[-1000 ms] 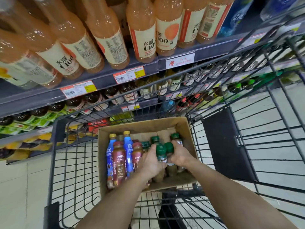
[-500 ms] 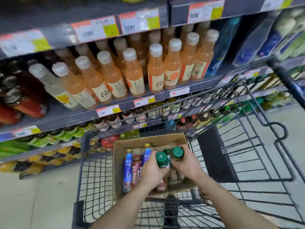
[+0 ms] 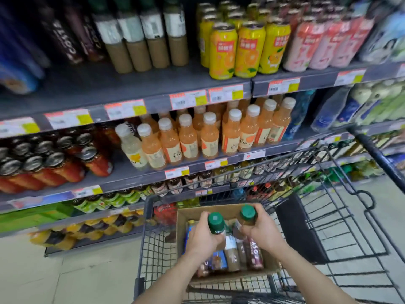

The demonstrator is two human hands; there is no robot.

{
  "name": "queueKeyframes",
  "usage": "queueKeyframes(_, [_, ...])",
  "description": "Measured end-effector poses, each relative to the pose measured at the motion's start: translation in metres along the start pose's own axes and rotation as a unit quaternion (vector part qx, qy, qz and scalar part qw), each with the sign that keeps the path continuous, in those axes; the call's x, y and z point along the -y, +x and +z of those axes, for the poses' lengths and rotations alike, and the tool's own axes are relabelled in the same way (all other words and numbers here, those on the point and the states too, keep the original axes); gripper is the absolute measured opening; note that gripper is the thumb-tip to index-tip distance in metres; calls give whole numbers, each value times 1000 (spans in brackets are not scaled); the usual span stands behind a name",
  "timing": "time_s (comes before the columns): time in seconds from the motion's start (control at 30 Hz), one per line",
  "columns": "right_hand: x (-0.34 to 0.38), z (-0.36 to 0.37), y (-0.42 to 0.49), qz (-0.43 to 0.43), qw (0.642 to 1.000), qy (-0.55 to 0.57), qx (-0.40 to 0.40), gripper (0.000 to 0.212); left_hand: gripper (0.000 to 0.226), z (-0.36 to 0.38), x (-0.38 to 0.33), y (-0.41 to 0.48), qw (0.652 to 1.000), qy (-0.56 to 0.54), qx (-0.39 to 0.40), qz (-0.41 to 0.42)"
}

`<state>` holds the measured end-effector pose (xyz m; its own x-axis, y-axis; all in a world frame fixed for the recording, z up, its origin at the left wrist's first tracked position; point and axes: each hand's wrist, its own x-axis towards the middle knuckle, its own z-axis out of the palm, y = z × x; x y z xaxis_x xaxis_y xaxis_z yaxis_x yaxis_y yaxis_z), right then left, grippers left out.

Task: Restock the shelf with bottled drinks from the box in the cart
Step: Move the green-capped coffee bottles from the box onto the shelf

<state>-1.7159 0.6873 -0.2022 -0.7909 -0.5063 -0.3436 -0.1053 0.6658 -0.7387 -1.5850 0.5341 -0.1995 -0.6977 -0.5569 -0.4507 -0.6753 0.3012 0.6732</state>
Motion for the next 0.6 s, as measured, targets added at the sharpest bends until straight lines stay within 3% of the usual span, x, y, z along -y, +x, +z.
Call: queueKeyframes(0.6, [260,-14,-43,-156,985,55,-46,51,57,-231,-18,-46,980,-25,-119,158])
